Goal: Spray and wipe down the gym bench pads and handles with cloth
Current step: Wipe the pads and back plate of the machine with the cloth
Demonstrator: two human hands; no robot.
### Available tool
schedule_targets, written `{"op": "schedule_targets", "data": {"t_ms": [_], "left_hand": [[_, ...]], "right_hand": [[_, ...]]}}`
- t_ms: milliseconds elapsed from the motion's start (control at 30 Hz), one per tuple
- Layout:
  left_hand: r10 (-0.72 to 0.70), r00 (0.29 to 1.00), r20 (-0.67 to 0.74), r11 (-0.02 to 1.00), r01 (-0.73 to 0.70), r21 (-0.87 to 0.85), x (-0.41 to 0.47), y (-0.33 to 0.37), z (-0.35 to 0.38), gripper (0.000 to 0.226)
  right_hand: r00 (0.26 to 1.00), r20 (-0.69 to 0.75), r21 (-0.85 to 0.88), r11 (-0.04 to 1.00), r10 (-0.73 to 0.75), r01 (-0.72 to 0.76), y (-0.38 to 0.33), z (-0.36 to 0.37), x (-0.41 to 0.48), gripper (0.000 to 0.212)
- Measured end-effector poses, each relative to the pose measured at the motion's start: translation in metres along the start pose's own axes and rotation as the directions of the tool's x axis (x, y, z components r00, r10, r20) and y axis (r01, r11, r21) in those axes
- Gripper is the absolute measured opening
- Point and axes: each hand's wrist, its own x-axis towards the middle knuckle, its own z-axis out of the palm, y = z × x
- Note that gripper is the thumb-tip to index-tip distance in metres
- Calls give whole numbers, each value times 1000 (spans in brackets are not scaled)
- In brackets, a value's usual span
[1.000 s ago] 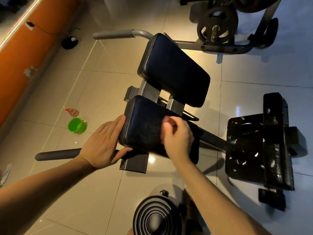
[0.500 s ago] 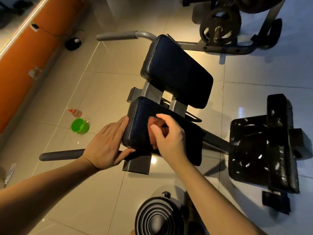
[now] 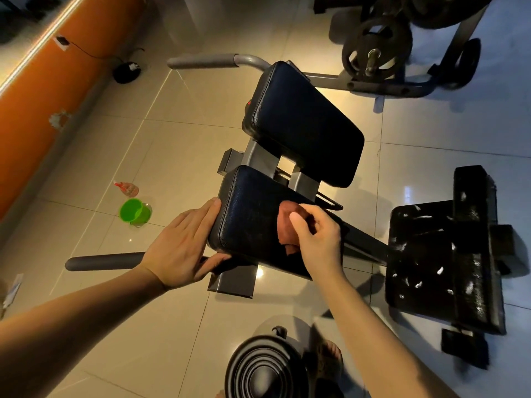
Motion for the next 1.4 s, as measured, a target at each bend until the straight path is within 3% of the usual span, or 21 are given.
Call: {"op": "schedule_targets", "data": {"t_ms": [67, 233, 300, 400, 500, 667, 733, 800, 867, 900, 967, 1033, 1100, 1167, 1267, 1333, 1400], "left_hand": [[-1, 1000, 2, 1000, 1, -3, -1, -1, 1, 99], [6, 1000, -2, 1000, -6, 2, 0, -1, 1, 99], [4, 1000, -4, 1000, -4, 0, 0, -1, 2, 99], [1, 1000, 4, 1000, -1, 0, -1, 0, 1, 99], [-7, 1000, 12, 1000, 7, -6, -2, -1, 1, 100], [-9, 1000, 12, 1000, 10, -9, -1, 0, -1, 100], [-11, 1000, 11, 1000, 11, -4, 0, 1, -2, 99], [-12, 1000, 6, 1000, 12, 1, 0, 1, -1, 99], [-13, 1000, 10, 1000, 13, 7, -1, 1, -1, 99], [-15, 1000, 13, 1000, 15, 8, -1, 1, -1, 99], [-17, 1000, 10, 1000, 17, 12, 1, 1, -3, 99], [-9, 1000, 5, 1000, 9, 12, 1, 3, -3, 99], [-6, 1000, 8, 1000, 6, 5, 0, 2, -3, 99], [-10, 1000, 17, 1000, 9, 3, 0, 2, -3, 99], [-18, 1000, 3, 1000, 18, -2, 0, 2, -1, 99], [-14, 1000, 3, 1000, 14, 1, -1, 2, 0, 99], [-15, 1000, 5, 1000, 15, 3, 0, 2, -1, 99]], "right_hand": [[1000, 5, 10, 1000, 3, -3, 7, -7, -1, 19], [979, -188, -63, 994, 81, -94, 30, -28, 6, 14], [981, -147, -47, 990, 123, -131, 31, -20, 4, 10], [978, -97, 39, 982, 186, -183, 14, -3, -4, 31], [992, -89, -111, 989, 88, -97, -17, 21, -20, 33], [961, 142, -228, 937, -236, 264, -21, 27, -63, 27], [984, 79, -302, 937, -161, 178, 12, 3, -55, 24], [993, -98, -348, 932, 70, -100, 45, -25, -32, 21], [921, -267, -288, 889, 282, -356, 57, -38, -6, 20], [906, -296, -245, 892, 303, -379, 50, -31, 4, 20], [951, -235, -160, 957, 202, -243, 13, 5, 13, 21], [996, -94, -141, 990, 1, -14, -36, 44, -4, 23], [975, 68, -243, 944, -211, 221, -51, 56, -30, 29], [958, 84, -329, 900, -274, 286, -26, 34, -34, 28], [994, -108, -408, 912, -7, -38, 31, -17, -11, 21], [941, -288, -346, 897, 177, -275, 40, -25, 11, 19], [931, -322, -273, 924, 173, -266, 14, 2, 29, 19]]}}
